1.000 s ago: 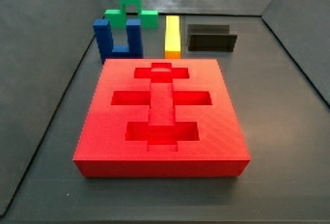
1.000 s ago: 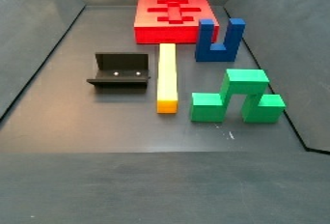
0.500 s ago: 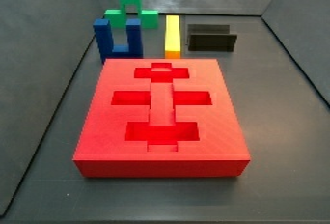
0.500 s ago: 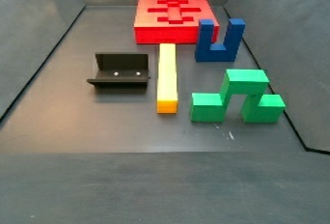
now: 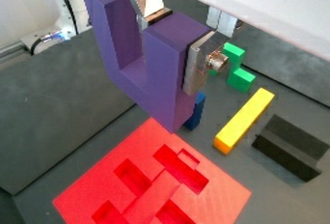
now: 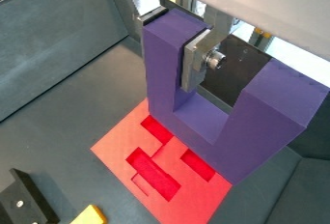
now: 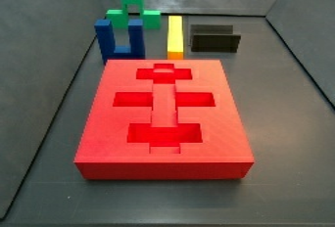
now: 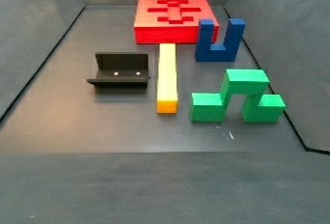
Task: Pick up the purple object. Move up. Place the purple object on the fixture. Regrasp the purple object. Move to above the board. Insert the purple object.
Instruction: Insert the purple object.
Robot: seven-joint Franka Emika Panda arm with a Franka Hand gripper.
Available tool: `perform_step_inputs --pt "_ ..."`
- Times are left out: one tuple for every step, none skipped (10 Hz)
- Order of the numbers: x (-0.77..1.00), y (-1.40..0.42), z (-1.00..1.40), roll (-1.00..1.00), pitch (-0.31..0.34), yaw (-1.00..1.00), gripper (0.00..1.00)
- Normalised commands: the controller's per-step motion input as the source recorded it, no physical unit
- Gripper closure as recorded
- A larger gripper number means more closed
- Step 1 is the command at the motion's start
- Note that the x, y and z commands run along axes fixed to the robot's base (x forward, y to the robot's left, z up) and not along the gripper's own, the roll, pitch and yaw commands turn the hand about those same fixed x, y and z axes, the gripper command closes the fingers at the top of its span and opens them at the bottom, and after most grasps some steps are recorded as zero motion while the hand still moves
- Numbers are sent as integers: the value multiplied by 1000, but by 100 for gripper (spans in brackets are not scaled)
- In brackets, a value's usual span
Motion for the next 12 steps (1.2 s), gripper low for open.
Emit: perform_step_inputs --pt "111 -237 -403 -137 -170 0 100" --pt "183 -326 -531 -156 -196 0 100" --pt "163 -346 -557 -173 -214 0 100" --pt "177 -357 -514 -189 -220 0 100" --pt "237 -343 -557 -166 -207 69 100" --pt "263 -406 -506 -10 -90 263 100" --pt "323 -557 -569 44 -34 289 100" --pt "297 -537 -480 87 -30 257 100" --pt "174 -397 -289 34 -27 194 100" --pt "0 -271 -171 19 -24 200 100" --pt "20 -257 -166 93 -17 137 100" --pt "26 -243 -163 114 0 137 100"
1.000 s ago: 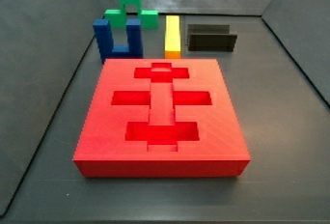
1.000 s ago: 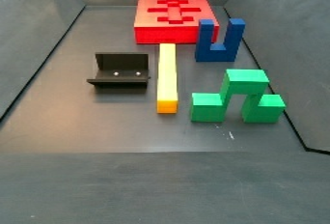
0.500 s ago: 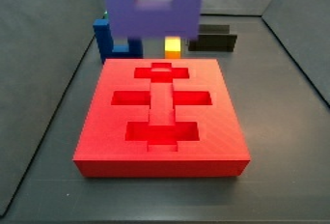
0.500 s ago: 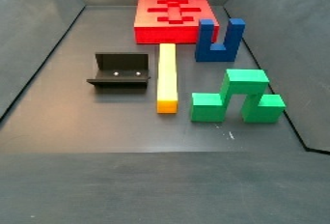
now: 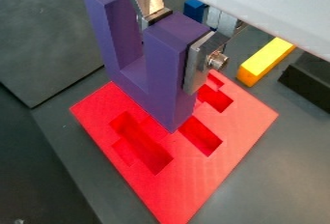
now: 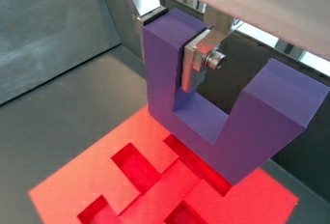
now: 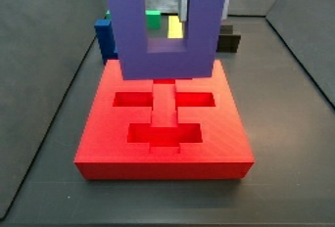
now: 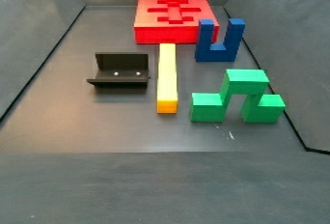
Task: Pick up the purple object. Move up. Place the purple object on the fixture. Regrasp the purple object. Move to above the board. Insert the purple object.
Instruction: Insert the purple object.
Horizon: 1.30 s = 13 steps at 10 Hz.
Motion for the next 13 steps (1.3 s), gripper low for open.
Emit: perform_step_inputs --pt "40 -263 -191 136 0 154 100" --pt "26 -249 -177 129 0 146 100" --pt "20 -277 -209 150 0 163 100" --pt "83 -274 -243 191 0 183 100" --pt "126 -243 -229 250 30 160 100" --pt "209 -166 -226 211 69 60 100" --pt "166 -114 -209 167 71 0 100" --pt "169 -89 -180 134 74 -11 100" --pt "209 -63 -160 109 73 -60 100" --pt "191 -60 -149 100 64 -74 100" --pt "191 -40 -131 101 76 -80 100" --pt "37 0 0 14 53 0 100" --pt "17 0 0 0 0 0 100"
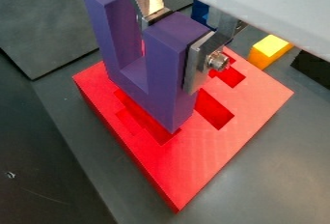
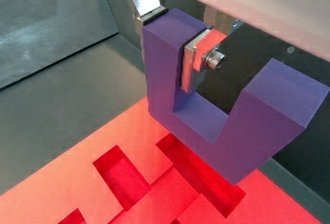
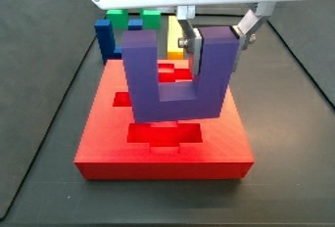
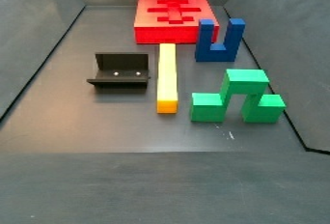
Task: Pick up the purple object. Move up. Place the purple object on the fixture. Regrasp the purple object. Move to above the board. Insert the purple object.
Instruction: Insert the purple object.
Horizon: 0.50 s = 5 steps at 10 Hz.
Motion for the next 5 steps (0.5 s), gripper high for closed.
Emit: perform_step_inputs --pt "140 -31 -200 87 20 0 100" --pt "203 -71 -257 156 27 -31 100" --pt "194 -69 -220 181 31 -43 100" --pt "189 -71 -174 157 27 -34 100" --pt "200 -57 -166 151 30 -37 100"
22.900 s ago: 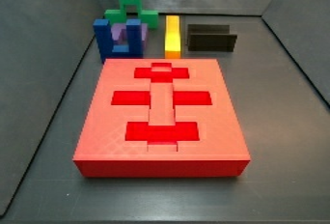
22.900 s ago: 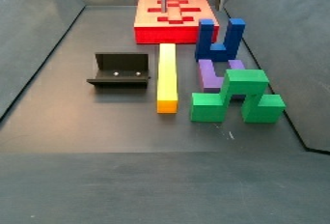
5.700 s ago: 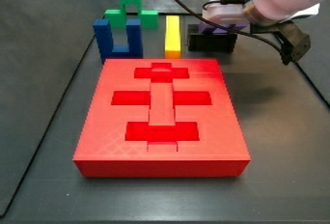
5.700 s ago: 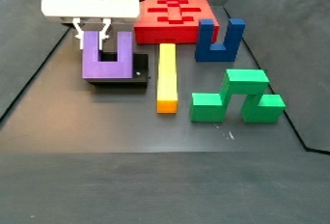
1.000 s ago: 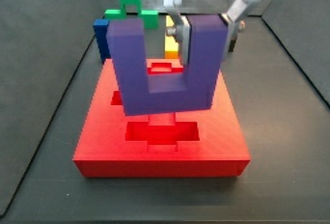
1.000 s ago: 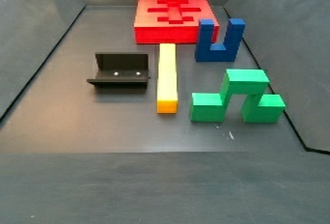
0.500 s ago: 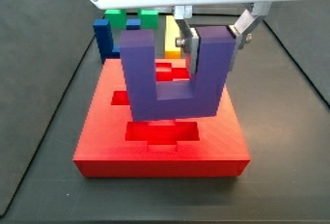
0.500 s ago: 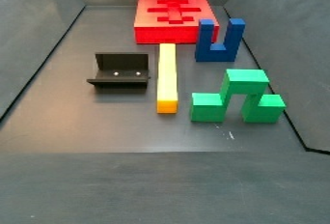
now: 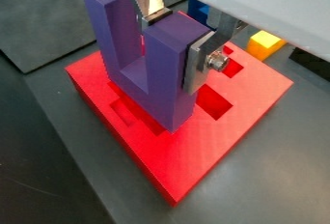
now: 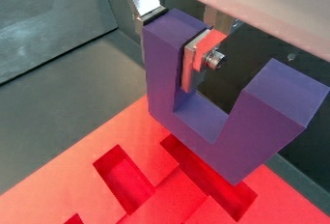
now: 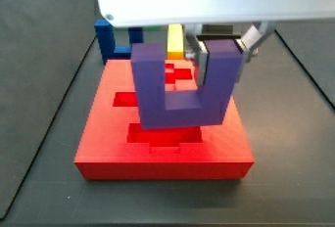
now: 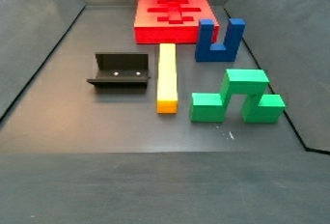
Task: Pick up the purple object. Move up. Place the purple object on the fixture. Regrasp the purple object. Move to above the board. Insert the purple object.
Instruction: Insert the purple object.
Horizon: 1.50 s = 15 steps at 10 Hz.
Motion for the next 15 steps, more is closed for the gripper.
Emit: perform_step_inputs --pt "160 -11 -160 153 51 -66 100" --pt "0 0 -171 163 73 -151 100" --pt "0 0 -174 141 56 -180 100" --pt "-3 0 -174 124 34 -146 100" --pt "0 0 -163 113 43 -146 100" --pt "0 0 -177 56 0 -134 100" --pt "-60 0 -214 7 -4 -94 100" --pt "-94 0 -226 0 -30 -60 100" --pt "-83 0 -169 0 -33 -46 100" --pt "-171 0 -143 -11 -29 -40 100" --pt "-160 0 -117 -47 -70 -20 100" --pt "-100 0 -123 -79 -101 0 100" --pt "-77 0 -131 -81 -110 0 100" --pt "-71 0 -160 -83 -123 0 100" --pt "-91 0 -191 -70 -123 0 100"
